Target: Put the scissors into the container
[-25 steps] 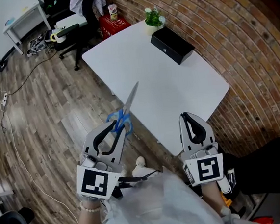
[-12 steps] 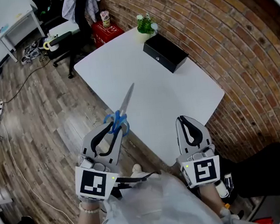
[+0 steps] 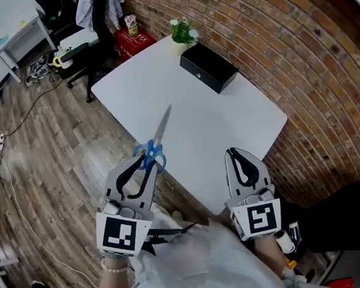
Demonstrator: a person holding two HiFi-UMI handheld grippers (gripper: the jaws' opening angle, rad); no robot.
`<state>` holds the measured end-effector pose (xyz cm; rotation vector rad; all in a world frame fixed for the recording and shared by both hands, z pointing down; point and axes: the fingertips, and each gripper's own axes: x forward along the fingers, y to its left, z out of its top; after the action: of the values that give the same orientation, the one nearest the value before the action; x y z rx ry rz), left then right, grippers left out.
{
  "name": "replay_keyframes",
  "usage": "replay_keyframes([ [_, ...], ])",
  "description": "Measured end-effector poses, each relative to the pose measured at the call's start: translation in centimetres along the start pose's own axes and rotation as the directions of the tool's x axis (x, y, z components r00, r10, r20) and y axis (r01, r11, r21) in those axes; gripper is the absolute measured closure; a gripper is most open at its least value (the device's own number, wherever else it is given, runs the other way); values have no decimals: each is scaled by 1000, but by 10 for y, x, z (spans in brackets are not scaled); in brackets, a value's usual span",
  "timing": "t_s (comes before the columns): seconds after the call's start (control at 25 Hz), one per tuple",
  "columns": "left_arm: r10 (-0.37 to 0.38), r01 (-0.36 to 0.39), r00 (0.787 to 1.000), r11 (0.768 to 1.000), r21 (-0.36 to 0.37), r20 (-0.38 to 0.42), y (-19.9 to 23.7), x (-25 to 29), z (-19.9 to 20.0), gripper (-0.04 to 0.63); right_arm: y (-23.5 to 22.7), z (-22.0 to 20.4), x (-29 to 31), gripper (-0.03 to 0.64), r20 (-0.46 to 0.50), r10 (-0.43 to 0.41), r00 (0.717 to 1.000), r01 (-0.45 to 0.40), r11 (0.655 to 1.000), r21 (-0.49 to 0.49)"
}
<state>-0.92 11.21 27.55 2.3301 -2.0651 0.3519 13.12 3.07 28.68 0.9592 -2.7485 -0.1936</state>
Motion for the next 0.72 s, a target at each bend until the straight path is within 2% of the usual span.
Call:
replay_keyframes([
  [0.4, -51, 50, 999, 999, 14, 13, 1, 23, 3, 500, -13, -1, 7, 568, 2, -51, 999, 51, 999, 8],
  [0.72, -102, 102, 995, 995, 21, 18, 23, 61, 1, 500, -26, -4, 47, 568, 1, -93, 996, 93, 995, 21],
])
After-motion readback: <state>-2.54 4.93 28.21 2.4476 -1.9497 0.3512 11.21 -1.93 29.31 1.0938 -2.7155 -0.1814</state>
